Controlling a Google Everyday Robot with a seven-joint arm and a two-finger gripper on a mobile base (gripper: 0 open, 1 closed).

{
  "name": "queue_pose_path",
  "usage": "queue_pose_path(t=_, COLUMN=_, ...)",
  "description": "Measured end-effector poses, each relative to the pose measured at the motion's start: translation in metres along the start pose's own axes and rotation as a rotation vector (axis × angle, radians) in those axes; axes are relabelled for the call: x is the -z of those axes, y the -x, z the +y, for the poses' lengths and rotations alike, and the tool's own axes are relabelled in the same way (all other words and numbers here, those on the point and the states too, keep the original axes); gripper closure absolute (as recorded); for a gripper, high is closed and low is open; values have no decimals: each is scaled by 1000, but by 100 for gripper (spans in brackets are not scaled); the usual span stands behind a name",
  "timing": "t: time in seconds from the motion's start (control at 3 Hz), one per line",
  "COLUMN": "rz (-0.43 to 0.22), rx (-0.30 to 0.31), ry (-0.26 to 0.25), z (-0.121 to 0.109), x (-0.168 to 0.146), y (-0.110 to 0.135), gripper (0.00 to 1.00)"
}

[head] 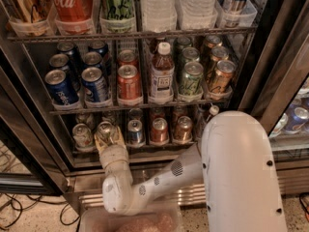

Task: Pick 7up can from bottom shelf of fridge

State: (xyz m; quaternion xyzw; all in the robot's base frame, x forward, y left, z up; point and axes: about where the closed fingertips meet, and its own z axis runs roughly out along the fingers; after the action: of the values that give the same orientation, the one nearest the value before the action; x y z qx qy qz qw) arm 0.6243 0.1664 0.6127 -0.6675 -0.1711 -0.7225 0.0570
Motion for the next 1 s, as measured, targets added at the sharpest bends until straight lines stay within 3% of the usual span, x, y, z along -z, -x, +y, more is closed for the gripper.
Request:
queue_pose_path(t=0.33, rz=0, rx=0, ry=0, z=0, x=0, y=0, gripper=100)
queue_pose_path(t=1.0, rz=-32, rx=14, ry=-46, z=-4, x=6, y=-48, gripper=100)
